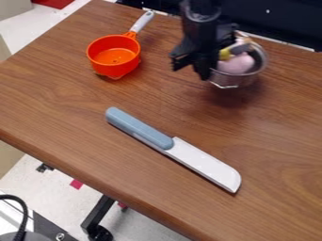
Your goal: Moved the silver pot near the knife.
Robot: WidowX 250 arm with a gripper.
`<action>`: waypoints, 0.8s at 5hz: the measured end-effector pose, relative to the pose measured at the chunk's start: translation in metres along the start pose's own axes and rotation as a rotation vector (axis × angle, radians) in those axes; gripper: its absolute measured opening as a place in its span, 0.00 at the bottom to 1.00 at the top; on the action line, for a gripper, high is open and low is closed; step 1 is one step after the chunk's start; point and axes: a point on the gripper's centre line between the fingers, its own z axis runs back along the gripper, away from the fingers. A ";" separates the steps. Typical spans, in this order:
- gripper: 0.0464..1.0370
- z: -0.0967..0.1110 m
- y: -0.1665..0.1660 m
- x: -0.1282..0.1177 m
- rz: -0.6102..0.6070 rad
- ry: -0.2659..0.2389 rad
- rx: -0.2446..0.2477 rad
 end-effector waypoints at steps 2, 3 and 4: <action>0.01 -0.004 0.027 0.031 0.009 0.027 -0.012; 0.01 -0.005 0.047 0.032 -0.049 0.069 -0.013; 0.01 0.000 0.063 0.032 -0.113 0.064 -0.025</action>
